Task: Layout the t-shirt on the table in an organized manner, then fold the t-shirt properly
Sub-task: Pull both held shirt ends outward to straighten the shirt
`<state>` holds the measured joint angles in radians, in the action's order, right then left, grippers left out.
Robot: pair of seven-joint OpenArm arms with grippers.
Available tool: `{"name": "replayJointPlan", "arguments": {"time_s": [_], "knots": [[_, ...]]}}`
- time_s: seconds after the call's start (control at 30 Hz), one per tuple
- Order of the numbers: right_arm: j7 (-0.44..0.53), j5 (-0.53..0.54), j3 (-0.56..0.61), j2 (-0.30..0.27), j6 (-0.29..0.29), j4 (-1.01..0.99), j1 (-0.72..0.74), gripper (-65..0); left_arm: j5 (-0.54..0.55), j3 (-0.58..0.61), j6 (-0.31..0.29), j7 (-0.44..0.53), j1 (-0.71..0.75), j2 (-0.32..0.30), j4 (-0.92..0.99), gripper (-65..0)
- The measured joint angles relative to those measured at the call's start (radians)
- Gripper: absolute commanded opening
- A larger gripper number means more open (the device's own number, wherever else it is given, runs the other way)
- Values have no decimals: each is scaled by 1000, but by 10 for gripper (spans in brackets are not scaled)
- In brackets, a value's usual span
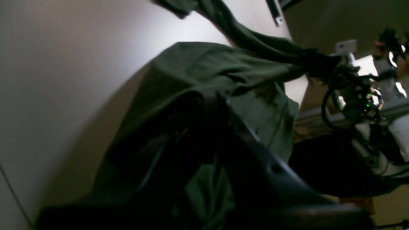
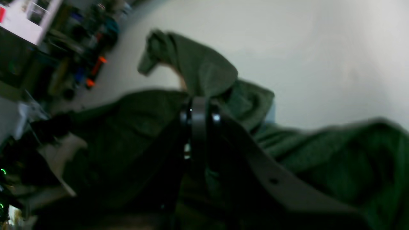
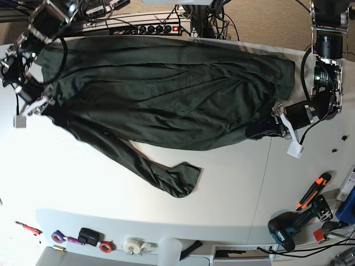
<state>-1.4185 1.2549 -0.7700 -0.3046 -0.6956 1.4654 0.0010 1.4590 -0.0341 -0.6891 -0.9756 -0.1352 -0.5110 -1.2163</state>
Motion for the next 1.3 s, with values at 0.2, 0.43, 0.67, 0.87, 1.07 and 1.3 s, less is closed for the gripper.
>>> {"name": "replayJointPlan", "arguments": {"time_s": [0.2,0.43,0.67,0.87,1.07,1.3], "knots": [[2,4,0,0,-1,139,-87,-650,-4,-39,0,-3,12,-4,1,-650],[2,2,-39,0,-1,146,-124,-650,-1,-174,0,-42,43,-5,0,-650],[2,0,-174,0,-1,146,-129,-650,-3,-177,0,-45,116,-5,1,-650],[1,0,-209,0,-1,146,-134,-650,-3,-177,0,-47,142,-8,0,-650],[1,0,-209,1,-1,146,-163,-650,-3,-197,0,-54,158,-15,0,-650],[1,0,-209,4,-1,146,-180,-650,-3,-230,0,-64,191,-16,-2,-650]]}}
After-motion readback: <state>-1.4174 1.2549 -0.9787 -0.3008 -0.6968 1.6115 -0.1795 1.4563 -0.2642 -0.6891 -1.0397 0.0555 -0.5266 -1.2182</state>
